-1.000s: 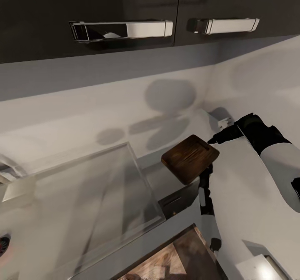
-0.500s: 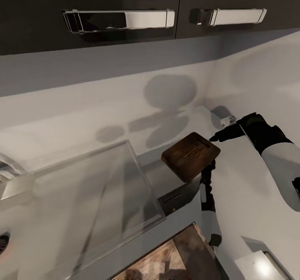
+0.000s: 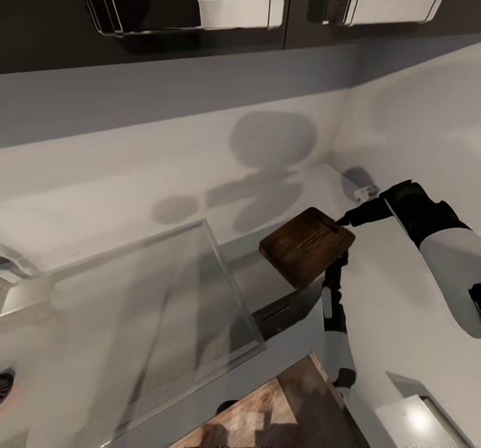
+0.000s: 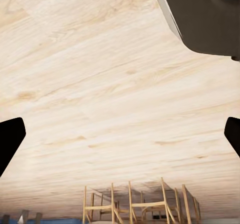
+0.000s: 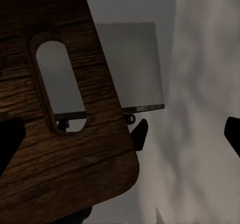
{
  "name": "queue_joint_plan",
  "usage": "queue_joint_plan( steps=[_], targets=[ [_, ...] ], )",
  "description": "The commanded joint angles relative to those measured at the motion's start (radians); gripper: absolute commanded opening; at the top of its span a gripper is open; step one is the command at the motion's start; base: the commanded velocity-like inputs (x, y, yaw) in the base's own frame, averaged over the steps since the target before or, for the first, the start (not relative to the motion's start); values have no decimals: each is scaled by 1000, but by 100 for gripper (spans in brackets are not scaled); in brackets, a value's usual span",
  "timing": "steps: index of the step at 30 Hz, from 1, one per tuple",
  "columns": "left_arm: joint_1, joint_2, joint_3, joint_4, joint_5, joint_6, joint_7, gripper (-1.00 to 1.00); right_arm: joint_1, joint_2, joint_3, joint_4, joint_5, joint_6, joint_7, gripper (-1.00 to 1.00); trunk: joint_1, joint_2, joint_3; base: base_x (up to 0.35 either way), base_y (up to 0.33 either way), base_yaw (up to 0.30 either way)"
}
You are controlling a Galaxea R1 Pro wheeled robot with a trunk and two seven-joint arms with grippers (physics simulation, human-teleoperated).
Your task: In the kitchen, take the Vidalia onion out of the sink, dice it on the chopping board with the paring knife, put the diced onion into the bowl on the countertop, then place both the paring knife and the chopping board into the sink.
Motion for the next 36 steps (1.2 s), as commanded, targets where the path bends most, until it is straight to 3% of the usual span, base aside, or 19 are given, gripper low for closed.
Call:
queue_joint_plan(
  steps=[1,18,28,32,36],
  targets=[
    [0,0,0,-2,0,0,-1,100,-1,-1,3,-2,11,1,9,100,0,-2,-3,0,0,0],
    [0,0,0,-2,0,0,-1,100,-1,-1,1,-3,11,1,9,100,0,-2,-31,0,0,0],
    [0,-3,0,-2,0,0,-1,100,-1,-1,2,-50,11,0,6,100,0,-2,-34,0,0,0],
    [0,-5,0,-2,0,0,-1,100,-1,0,-1,-56,11,-11,-23,100,0,-2,-34,0,0,0],
    [0,-8,0,-2,0,0,-1,100,-1,6,-4,-58,9,-46,-105,100,0,-2,-34,0,0,0]
  ],
)
